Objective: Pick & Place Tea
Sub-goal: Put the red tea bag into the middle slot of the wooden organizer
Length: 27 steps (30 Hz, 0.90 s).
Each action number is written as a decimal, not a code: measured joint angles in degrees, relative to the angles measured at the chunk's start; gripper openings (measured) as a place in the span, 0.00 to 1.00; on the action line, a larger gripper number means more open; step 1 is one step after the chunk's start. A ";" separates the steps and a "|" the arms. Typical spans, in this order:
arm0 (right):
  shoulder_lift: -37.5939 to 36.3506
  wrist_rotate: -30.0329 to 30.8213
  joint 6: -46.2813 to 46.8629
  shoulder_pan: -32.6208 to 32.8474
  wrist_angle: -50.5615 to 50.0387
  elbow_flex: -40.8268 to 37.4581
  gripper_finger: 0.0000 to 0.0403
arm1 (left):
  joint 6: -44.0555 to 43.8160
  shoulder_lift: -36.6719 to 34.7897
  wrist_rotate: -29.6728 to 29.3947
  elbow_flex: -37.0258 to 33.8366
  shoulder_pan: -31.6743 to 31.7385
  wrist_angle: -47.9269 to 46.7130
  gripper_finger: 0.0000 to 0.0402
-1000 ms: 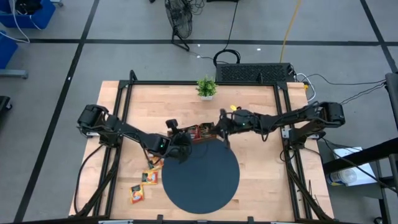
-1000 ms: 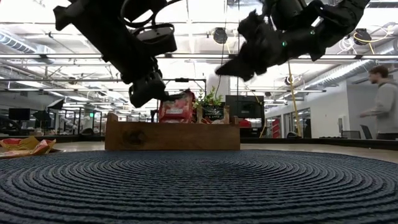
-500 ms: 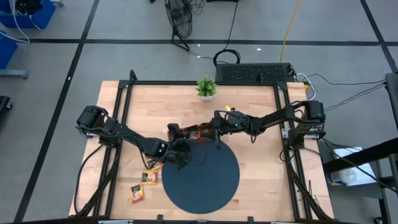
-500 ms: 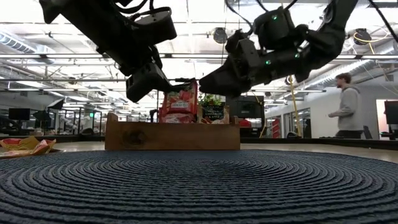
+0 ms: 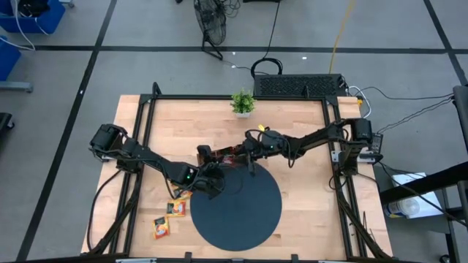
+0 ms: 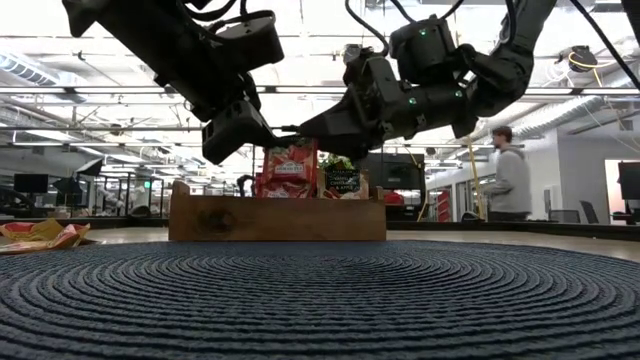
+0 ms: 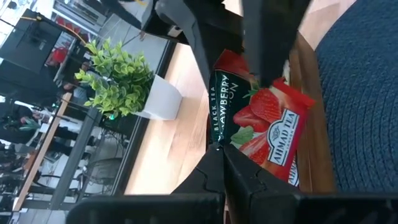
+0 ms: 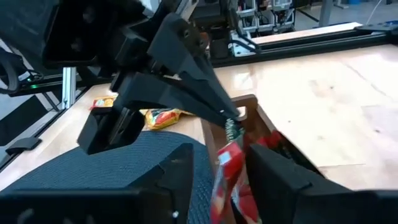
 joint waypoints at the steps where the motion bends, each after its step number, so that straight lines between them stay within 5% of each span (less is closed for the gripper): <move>1: 0.00 -0.02 0.00 -0.15 0.07 0.00 0.30 | -0.26 0.00 0.04 0.00 0.00 -0.02 0.00; 7: 2.43 -0.28 -1.75 -0.53 0.14 0.63 0.03 | 0.14 -0.02 1.61 -0.02 0.00 0.11 0.00; 18: 4.62 8.00 -10.36 2.26 -0.26 2.77 0.00 | 0.14 -3.61 1.09 1.99 -3.50 0.76 0.11; 27: -0.03 18.05 -21.38 6.05 -12.05 3.24 0.00 | 0.07 -12.57 1.16 2.48 -7.91 -0.88 0.16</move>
